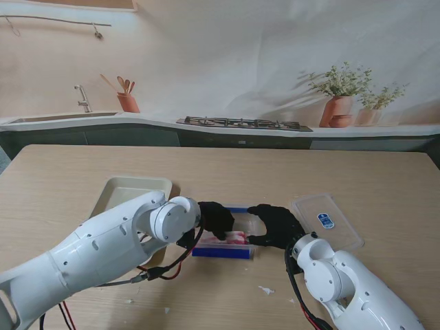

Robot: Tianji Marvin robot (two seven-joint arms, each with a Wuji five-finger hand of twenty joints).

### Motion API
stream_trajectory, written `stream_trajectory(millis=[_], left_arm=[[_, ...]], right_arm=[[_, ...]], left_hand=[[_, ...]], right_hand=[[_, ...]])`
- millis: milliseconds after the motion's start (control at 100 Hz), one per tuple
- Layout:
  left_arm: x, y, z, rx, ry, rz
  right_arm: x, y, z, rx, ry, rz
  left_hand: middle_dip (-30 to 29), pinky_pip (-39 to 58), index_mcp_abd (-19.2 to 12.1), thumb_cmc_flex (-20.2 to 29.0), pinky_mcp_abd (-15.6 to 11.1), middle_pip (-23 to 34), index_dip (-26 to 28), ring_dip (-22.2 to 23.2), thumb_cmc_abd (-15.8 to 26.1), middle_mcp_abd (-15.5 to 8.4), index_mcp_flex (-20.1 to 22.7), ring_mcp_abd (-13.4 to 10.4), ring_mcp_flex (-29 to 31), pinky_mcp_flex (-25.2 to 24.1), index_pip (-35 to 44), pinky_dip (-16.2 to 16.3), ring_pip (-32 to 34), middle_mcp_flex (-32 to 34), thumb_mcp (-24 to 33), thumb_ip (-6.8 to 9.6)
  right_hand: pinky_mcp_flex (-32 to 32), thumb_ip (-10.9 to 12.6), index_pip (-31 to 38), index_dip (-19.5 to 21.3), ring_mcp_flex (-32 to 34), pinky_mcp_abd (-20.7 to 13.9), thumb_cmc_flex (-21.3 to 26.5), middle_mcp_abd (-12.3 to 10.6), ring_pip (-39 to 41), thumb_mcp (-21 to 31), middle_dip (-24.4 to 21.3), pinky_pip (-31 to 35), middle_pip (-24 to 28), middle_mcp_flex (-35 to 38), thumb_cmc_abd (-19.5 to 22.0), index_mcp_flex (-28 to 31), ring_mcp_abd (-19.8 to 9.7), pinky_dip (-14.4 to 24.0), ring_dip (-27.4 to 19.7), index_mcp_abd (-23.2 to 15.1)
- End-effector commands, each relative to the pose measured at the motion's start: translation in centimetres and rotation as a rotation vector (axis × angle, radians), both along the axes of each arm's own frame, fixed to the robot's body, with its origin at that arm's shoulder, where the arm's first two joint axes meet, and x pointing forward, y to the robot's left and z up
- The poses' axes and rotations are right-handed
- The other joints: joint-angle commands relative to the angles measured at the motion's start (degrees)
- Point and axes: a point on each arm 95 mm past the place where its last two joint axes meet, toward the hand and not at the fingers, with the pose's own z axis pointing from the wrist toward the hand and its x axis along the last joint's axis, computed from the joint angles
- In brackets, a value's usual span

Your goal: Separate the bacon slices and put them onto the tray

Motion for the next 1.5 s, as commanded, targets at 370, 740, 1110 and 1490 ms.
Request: stream_trajectory(millis=[370, 740, 1110, 1490], left_arm=[[-0.2, 0.4, 2.3, -0.015, -0.086, -0.042], [0.1, 1.1, 2.9, -0.035, -0.146, -0.067], [0.3, 1.5, 3.7, -0.135, -0.292, -0.075], [0.4, 3.3, 6.8, -0.169, -0.402, -0.115]], right_arm=[[-0.3, 0.4, -0.3, 0.004, 0.017, 0.009], [-0.2, 0.4, -0.3, 0.005, 0.018, 0.008], [-0.2, 0.5, -0.3, 0.004, 0.022, 0.007], [-0.2, 0.5, -0.3, 0.005, 0.022, 0.007]], left_hand=[[1.76, 2.89, -0.82, 1.68, -0.77, -0.29, 4.10, -0.49, -1.72, -1.40, 0.27, -0.60, 0.33, -0.77, 4.66, 0.69, 1.15, 1.03, 2.79, -2.38], [2.70, 1.65, -0.60, 0.31, -1.07, -0.24, 8.44, -0.44, -1.89, -1.96, -1.51, -1.58, -1.29, -2.31, 6.18, 0.06, 0.60, -0.45, 5.14, -2.15], [3.11, 1.88, 0.02, 0.38, -0.94, 0.50, 10.44, -0.07, -1.89, -1.73, -1.95, -1.69, -1.43, -2.02, 6.91, 0.04, 1.05, -0.46, 5.46, -2.75], [2.89, 1.62, 0.23, 0.52, -1.45, 0.72, 11.57, -0.12, -1.39, -1.84, -2.40, -2.03, -1.51, -2.12, 7.21, -0.13, 0.84, -0.57, 5.43, -3.09]], right_hand=[[-0.25, 1.31, 0.24, -0.21, -1.34, 0.12, 0.75, -1.86, 0.26, 0.72, 0.04, -1.74, 0.36, -0.77, 0.60, -1.26, -1.67, 1.17, 0.35, 1.00], [-0.25, 1.31, 0.23, -0.23, -1.25, 0.12, 0.71, -1.79, 0.28, 0.64, 0.04, -1.74, 0.35, -0.77, 0.64, -1.25, -1.75, 1.17, 0.35, 1.03], [-0.23, 1.32, 0.19, -0.27, -1.27, 0.10, 0.70, -1.82, 0.28, 0.62, 0.03, -1.73, 0.34, -0.79, 0.63, -1.35, -1.74, 1.17, 0.35, 1.05], [-0.24, 1.31, 0.21, -0.28, -1.27, 0.11, 0.66, -1.85, 0.29, 0.62, 0.04, -1.74, 0.35, -0.77, 0.69, -1.28, -1.70, 1.17, 0.36, 1.05]])
